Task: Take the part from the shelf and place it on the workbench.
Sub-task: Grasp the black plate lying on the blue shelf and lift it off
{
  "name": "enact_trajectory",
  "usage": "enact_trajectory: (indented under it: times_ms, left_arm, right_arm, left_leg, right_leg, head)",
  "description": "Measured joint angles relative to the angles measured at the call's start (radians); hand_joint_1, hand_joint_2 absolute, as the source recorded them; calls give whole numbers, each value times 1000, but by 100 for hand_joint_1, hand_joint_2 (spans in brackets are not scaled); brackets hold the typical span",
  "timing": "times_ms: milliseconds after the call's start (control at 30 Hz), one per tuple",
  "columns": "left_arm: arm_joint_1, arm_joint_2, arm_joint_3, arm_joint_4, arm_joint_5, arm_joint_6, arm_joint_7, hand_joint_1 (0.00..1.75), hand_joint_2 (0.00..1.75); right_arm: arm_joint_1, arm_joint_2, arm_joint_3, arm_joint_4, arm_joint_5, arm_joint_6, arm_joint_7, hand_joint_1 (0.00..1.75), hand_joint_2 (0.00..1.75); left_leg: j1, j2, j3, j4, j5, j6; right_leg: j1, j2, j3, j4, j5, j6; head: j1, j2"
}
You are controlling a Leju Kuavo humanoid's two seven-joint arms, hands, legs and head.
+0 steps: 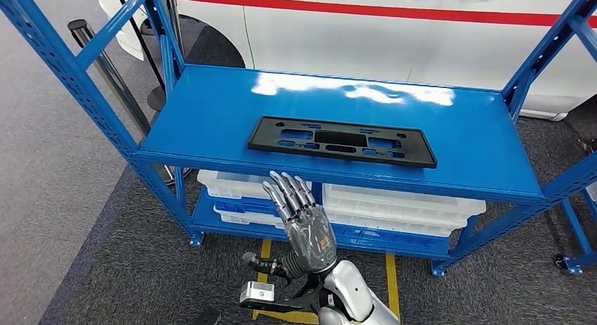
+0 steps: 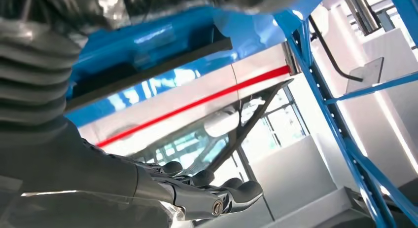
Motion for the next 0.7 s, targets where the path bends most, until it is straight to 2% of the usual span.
enact_trajectory:
  times_ms: [200, 267, 300, 367, 433, 467, 500, 533, 600, 633, 667, 700]
  left_arm:
    - [0, 0, 0, 0, -2, -9, 0, 0, 0]
    - [0, -1, 0, 0, -2, -10, 0, 0, 0]
    - [-1, -1, 0, 0, -2, -11, 0, 0, 0]
    - [0, -2, 0, 1, -2, -12, 0, 0, 0]
    - [3, -3, 0, 1, -2, -14, 1, 0, 0]
    - [5, -3, 0, 1, -2, -15, 1, 0, 0]
    - [6, -3, 0, 1, -2, -15, 1, 0, 0]
    - [7, -3, 0, 2, -2, -15, 1, 0, 0]
    - [8, -4, 0, 2, -3, -15, 1, 0, 0]
    - [7, -4, -1, 3, -4, -15, 1, 0, 0]
    - [6, -5, -1, 3, -5, -15, 2, 0, 0]
    - [5, -5, -1, 3, -5, -15, 2, 0, 0]
  right_arm:
    - [9, 0, -14, -10, 47, 0, 1, 0, 175]
    - [11, 0, -19, -14, 50, 0, 1, 0, 175]
    - [12, -1, -20, -17, 52, -1, 1, 0, 175]
    - [12, -2, -23, -21, 54, -2, 1, 0, 175]
    - [14, -3, -23, -22, 56, -2, 1, 0, 175]
    - [16, -5, -23, -22, 56, -3, 1, 0, 175]
    - [18, -6, -24, -22, 56, -3, 1, 0, 175]
    - [19, -8, -24, -22, 56, -3, 1, 0, 175]
    - [19, -9, -25, -22, 57, -3, 1, 0, 175]
    - [19, -9, -26, -22, 58, -3, 1, 0, 175]
    - [18, -10, -27, -23, 59, -4, 1, 0, 175]
    - [18, -10, -28, -23, 60, -4, 2, 0, 175]
  left_leg:
    - [-4, -1, -2, 4, 0, 3]
    - [0, 3, 0, -3, 4, 11]
    - [3, 7, 3, -11, 8, 16]
    - [10, 16, 9, -23, 14, 26]
    - [10, 26, 10, -24, 11, 27]
    - [10, 30, 11, -24, 9, 26]
    - [11, 34, 14, -23, 5, 23]
    - [12, 36, 19, -23, 1, 19]
    - [17, 38, 33, -21, -13, 8]
    - [16, 39, 38, -20, -20, 1]
    - [16, 39, 41, -19, -25, -6]
    - [15, 40, 43, -21, -29, -13]
  right_leg:
    - [-4, 1, 0, -2, 3, 5]
    - [-3, 0, 0, -4, 4, 10]
    - [-2, -11, -3, 2, -1, 13]
    - [1, -45, -34, 65, -34, 18]
    - [-3, -66, -105, 194, -87, 22]
    - [-5, -69, -137, 247, -99, 25]
    - [-9, -71, -155, 269, -93, 27]
    - [-12, -73, -150, 249, -65, 28]
    - [-16, -80, -94, 127, 10, 31]
    - [-14, -84, -65, 67, 30, 29]
    - [-11, -86, -46, 29, 35, 25]
    - [-8, -86, -39, 16, 27, 18]
  head:
    - [0, 0]
    - [0, 0]
    - [0, 0]
    - [1, 0]
    - [1, 0]
    - [1, 0]
    - [1, 0]
    - [1, 0]
    - [1, 0]
    - [2, 0]
    - [2, 0]
    - [3, 0]
